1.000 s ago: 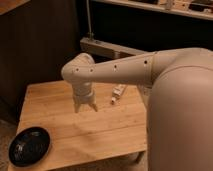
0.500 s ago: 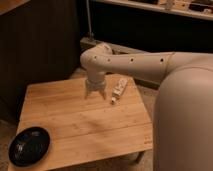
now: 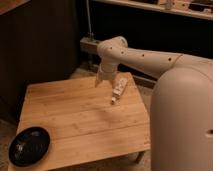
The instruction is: Place the bottle in the ceramic bowl
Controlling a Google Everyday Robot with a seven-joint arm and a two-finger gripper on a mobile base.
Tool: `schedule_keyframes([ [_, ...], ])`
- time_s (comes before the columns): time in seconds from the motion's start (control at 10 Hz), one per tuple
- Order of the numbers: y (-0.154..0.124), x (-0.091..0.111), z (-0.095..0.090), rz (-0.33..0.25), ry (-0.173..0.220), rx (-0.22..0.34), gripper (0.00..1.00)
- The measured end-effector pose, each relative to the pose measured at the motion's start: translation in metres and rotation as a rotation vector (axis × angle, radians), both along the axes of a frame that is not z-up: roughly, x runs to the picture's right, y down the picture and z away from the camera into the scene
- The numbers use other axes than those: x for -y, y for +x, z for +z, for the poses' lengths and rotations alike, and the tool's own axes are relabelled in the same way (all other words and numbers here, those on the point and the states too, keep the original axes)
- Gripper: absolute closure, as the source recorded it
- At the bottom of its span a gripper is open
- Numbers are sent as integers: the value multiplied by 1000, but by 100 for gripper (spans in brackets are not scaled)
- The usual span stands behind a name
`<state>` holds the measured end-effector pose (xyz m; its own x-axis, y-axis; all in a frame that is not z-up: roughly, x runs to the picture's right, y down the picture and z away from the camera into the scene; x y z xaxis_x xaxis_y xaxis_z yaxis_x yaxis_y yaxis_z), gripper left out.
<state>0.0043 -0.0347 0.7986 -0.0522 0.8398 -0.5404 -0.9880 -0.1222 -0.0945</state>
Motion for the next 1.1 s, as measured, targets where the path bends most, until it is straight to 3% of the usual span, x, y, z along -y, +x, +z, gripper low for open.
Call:
schedule_keyframes([
  [0.2,15,9,21,27,-12,-59,35],
  [0.6,41,5,50,109,-50,-151,35],
  [1.1,69,2,85,183,-91,-213,35],
])
